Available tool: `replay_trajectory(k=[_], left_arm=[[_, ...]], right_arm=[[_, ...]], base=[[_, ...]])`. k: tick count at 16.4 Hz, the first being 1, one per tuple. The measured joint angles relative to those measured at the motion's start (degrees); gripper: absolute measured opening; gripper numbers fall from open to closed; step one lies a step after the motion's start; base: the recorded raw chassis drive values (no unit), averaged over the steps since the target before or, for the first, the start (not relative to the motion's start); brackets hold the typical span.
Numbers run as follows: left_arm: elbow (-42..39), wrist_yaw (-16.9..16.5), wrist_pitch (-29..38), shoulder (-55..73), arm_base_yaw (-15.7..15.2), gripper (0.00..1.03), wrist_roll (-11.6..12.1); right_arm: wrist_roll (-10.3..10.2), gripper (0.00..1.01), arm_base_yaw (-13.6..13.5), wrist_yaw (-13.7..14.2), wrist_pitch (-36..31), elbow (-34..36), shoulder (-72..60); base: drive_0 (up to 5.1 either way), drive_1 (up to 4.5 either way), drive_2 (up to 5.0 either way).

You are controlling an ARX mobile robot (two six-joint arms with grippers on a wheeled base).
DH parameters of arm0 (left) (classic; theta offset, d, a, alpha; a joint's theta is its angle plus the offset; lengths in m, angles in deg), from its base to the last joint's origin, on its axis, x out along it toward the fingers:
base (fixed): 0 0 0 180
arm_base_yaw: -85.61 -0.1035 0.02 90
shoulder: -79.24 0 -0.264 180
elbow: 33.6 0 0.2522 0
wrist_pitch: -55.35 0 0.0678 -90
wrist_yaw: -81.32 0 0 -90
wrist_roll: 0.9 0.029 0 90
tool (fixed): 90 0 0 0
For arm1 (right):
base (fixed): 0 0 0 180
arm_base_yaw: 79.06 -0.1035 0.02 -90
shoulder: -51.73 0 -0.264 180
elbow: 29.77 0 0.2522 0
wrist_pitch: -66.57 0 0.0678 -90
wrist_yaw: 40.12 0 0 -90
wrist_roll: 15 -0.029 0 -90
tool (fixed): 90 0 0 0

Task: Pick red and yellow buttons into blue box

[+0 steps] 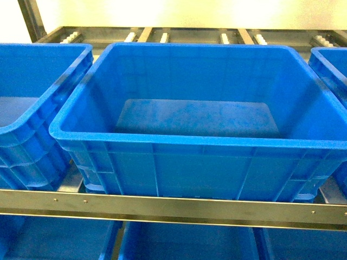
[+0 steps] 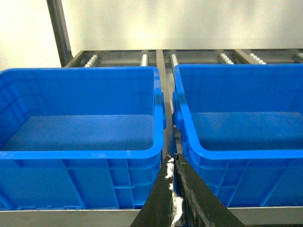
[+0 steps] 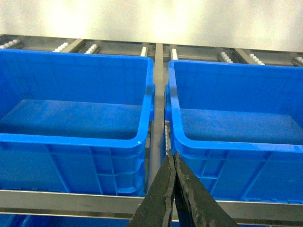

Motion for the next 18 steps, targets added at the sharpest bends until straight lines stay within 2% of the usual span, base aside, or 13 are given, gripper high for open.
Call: replay_trajectory(k=[2, 3, 4, 7, 9, 17, 18], left_arm=[[0.0, 0.0, -2.5, -2.6, 0.0, 0.02, 0.0], [0.0, 0.0, -3.8, -3.8, 0.0, 0.02, 0.0], [0.0, 0.0, -4.7, -4.8, 0.0, 0.02, 0.0], [0.0, 0.0, -7.7, -7.7, 0.0, 0.02, 0.0], [0.0, 0.0, -18.1, -16.7, 0.0, 0.02, 0.0], [0.0, 0.0, -17.9, -17.0, 0.0, 0.02, 0.0], [0.0, 0.0, -17.9, -17.0, 0.0, 0.13, -0.1]], right_arm=[[0.0, 0.02, 0.0, 0.0, 1.6, 0.0, 1.7], [0.0, 0.02, 0.0, 0.0, 9.6, 0.0, 6.8], [0.0, 0.02, 0.0, 0.0, 11.5, 0.0, 10.8], [0.0, 0.02, 0.0, -0.1, 11.4, 0.0, 11.1], [0.0, 0.02, 0.0, -0.1, 11.6, 0.0, 11.1], [0.0, 0.03, 0.0, -0.2, 11.6, 0.0, 11.1], [0.0, 0.15, 0.0, -0.2, 11.6, 0.0, 11.1]], base=[[0.0, 0.0, 0.0], [0.0, 0.0, 0.0], [0.0, 0.0, 0.0], [0.0, 0.0, 0.0], [0.0, 0.0, 0.0], [0.0, 0.0, 0.0], [0.0, 0.0, 0.0]])
